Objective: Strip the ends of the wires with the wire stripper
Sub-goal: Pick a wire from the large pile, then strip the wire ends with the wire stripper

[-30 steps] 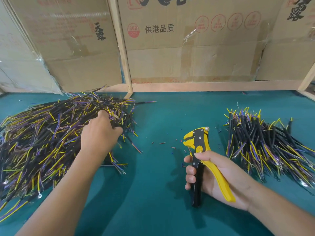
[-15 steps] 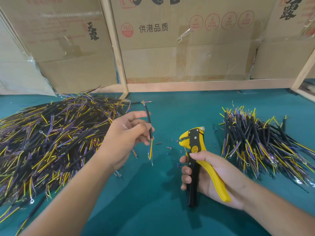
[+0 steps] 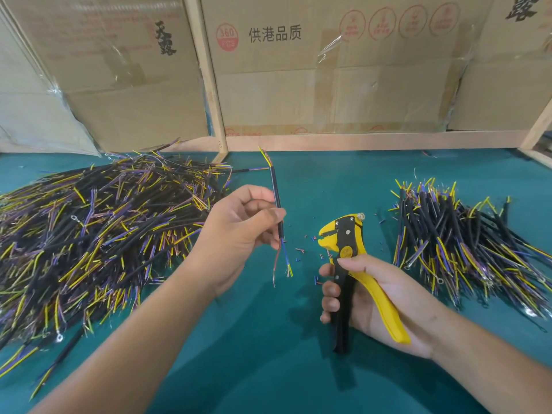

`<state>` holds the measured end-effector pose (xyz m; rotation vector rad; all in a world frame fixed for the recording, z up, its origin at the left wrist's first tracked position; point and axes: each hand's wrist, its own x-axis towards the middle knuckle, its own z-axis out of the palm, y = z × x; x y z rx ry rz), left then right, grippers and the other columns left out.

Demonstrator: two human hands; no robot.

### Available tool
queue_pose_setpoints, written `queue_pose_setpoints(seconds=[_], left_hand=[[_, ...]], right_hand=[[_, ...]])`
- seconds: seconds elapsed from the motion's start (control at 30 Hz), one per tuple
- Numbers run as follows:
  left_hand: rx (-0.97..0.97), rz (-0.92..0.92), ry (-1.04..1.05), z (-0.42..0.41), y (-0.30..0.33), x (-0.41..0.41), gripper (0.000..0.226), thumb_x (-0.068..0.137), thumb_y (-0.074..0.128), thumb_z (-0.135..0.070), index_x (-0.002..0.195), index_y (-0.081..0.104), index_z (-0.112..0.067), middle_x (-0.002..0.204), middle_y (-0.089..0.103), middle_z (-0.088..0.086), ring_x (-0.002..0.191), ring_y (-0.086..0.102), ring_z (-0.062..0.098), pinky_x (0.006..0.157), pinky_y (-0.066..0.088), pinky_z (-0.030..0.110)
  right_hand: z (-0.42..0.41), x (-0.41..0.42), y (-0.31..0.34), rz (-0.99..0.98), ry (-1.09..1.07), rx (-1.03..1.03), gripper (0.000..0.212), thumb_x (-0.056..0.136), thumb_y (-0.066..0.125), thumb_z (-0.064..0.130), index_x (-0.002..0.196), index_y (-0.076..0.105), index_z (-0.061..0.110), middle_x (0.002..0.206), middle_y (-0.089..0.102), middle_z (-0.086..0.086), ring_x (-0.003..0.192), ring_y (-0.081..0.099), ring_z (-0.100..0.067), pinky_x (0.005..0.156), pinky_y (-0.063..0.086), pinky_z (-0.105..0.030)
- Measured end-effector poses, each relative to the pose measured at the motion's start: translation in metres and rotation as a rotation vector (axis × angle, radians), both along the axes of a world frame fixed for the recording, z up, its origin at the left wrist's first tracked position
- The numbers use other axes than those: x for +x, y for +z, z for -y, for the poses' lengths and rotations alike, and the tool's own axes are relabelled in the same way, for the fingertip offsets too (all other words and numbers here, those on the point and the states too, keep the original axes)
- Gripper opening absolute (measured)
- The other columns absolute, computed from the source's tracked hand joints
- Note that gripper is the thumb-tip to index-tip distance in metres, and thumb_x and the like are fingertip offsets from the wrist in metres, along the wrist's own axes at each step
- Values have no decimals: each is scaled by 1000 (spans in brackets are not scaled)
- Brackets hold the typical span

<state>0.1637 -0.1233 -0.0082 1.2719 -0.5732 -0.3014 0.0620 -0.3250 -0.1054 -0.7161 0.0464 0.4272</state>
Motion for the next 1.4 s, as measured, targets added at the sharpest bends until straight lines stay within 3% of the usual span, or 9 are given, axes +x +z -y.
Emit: queue_pose_setpoints(seconds=[0.1,0.23,0.33,0.6,0.73,0.87,0.97,1.17,1.4], left_hand=[[20,22,9,0,-1,1,15,90,58,10,94,54,-4,66,58,1,50,52,16,49,49,25],[23,16,-7,0,-2,1,16,90,59,10,91,52,-4,64,55,4,49,51,18,49,48,25],[22,-12,-30,3,-4,-3,14,80,64,-1,87,53,-6,62,54,5,49,51,18,49,48,25],[104,6,-136,17,-17,-20,17,78,65,-4,89,53,-1,68,57,8,48,54,20,50,48,24],[132,24,-162,19,-19,-27,16,78,65,-4,88,53,-4,67,58,5,47,54,21,51,48,25],[139,19,-155,19,-18,-29,18,79,65,-5,89,51,-3,66,58,0,47,56,20,51,49,27],[136,4,-149,20,-17,-31,19,79,65,-5,90,50,-2,66,58,-1,47,59,18,51,50,26],[186,29,-113,21,-18,-34,18,81,64,-6,91,49,-3,61,62,-3,46,58,20,51,50,26],[298,66,74,23,-21,-37,19,79,64,-18,89,52,-7,61,61,2,47,60,25,54,50,30]], right_hand=[[0,1,0,-10,2,10,29,97,62,32,110,71,7,83,60,-12,76,59,-30,83,50,-51],[-6,-4,11,-30,-56,-58,29,83,77,28,102,73,7,79,58,-12,69,58,-30,76,52,-51],[-15,-14,27,-18,-120,-109,28,75,85,19,96,71,6,82,59,-15,70,58,-32,75,54,-51],[-37,-36,60,31,-228,-218,34,73,78,10,103,67,1,90,62,-22,79,61,-34,75,57,-48],[-40,-40,64,39,-270,-330,53,70,81,12,115,62,-7,103,66,-23,83,59,-33,73,58,-44],[-42,-41,66,38,-281,-362,46,70,76,9,112,65,-5,109,72,-21,78,62,-28,70,58,-39],[-42,-41,66,21,-288,-358,35,69,75,8,103,71,1,100,73,-18,76,66,-27,70,58,-41],[-43,-39,67,12,-290,-343,35,69,75,5,103,68,-1,91,70,-19,71,66,-29,69,58,-42],[-42,-38,65,6,-280,-354,38,62,82,8,97,70,2,90,61,-20,71,60,-32,71,57,-46]])
